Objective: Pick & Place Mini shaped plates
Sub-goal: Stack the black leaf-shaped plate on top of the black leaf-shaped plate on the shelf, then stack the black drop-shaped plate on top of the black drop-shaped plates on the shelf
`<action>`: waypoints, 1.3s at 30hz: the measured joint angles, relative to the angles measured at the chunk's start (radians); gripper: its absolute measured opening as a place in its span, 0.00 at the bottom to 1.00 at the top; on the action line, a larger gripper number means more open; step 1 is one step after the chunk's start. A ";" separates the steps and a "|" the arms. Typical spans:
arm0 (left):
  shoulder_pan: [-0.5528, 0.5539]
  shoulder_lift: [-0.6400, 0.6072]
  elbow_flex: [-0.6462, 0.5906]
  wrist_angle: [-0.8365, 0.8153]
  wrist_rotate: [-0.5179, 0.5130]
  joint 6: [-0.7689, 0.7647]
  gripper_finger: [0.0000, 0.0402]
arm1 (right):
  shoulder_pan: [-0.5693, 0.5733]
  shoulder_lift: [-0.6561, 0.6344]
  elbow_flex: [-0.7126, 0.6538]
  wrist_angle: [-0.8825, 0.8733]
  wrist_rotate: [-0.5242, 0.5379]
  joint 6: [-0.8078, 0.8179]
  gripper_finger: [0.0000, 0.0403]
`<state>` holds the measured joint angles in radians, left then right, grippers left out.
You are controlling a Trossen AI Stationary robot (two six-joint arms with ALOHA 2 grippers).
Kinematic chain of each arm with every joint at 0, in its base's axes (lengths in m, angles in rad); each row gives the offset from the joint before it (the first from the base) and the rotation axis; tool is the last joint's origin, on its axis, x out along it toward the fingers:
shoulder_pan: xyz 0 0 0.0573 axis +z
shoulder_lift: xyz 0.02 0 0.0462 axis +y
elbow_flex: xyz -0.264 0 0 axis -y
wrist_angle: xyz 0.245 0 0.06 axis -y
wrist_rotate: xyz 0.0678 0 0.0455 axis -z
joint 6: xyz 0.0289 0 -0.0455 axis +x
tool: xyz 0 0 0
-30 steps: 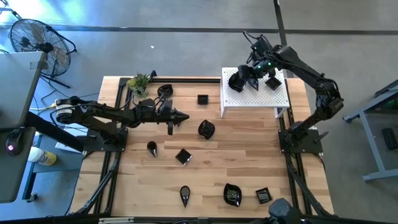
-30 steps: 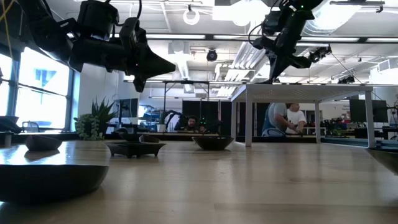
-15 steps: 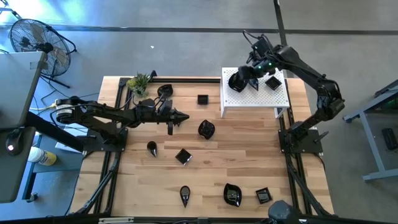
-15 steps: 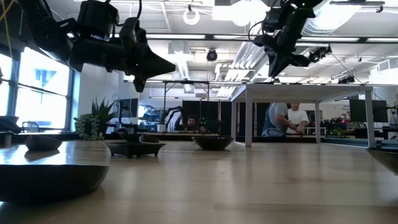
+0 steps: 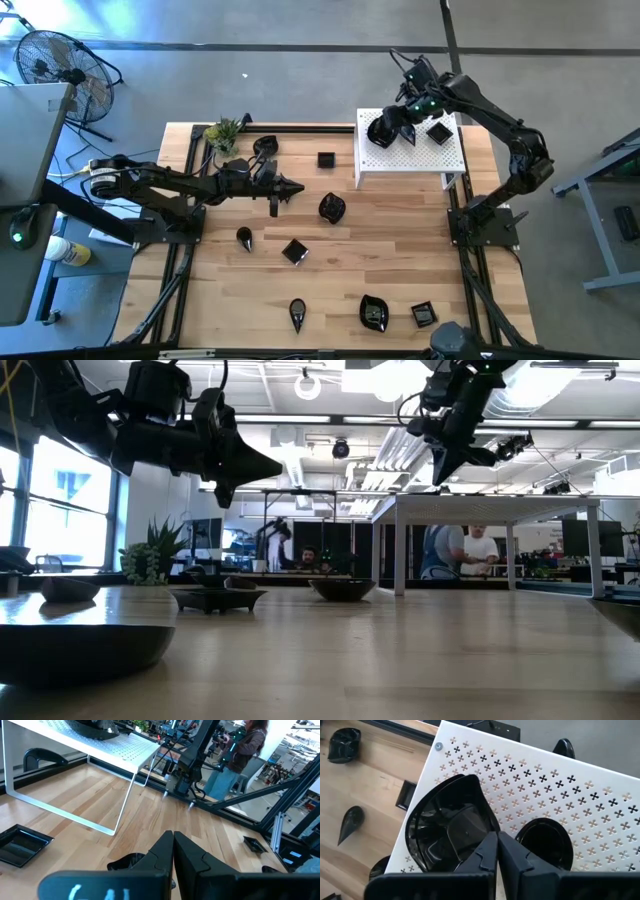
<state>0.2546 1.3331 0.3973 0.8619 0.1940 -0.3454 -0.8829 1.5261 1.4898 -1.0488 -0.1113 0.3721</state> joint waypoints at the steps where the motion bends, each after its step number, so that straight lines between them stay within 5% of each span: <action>1: 0.000 0.000 0.000 0.000 0.000 0.000 0.02 | 0.000 0.000 0.000 0.000 0.000 -0.003 0.00; 22: 0.000 0.000 0.000 0.000 0.000 0.000 0.02 | 0.005 0.045 0.000 0.045 -0.010 -0.036 0.00; 29: 0.000 0.000 0.000 -0.014 0.000 0.005 0.02 | 0.078 0.029 0.000 0.063 0.103 -0.206 0.00; 34: 0.000 0.000 0.000 -0.031 0.004 0.006 0.02 | 0.199 -0.050 -0.037 0.216 0.209 -0.275 0.00; 39: 0.000 0.000 0.000 -0.040 0.015 0.038 0.02 | 0.337 -0.251 -0.301 0.553 0.184 -0.241 0.00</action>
<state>0.2543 1.3331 0.3973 0.8223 0.2088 -0.3078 -0.5458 1.2748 1.1884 -0.4954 0.0724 0.1309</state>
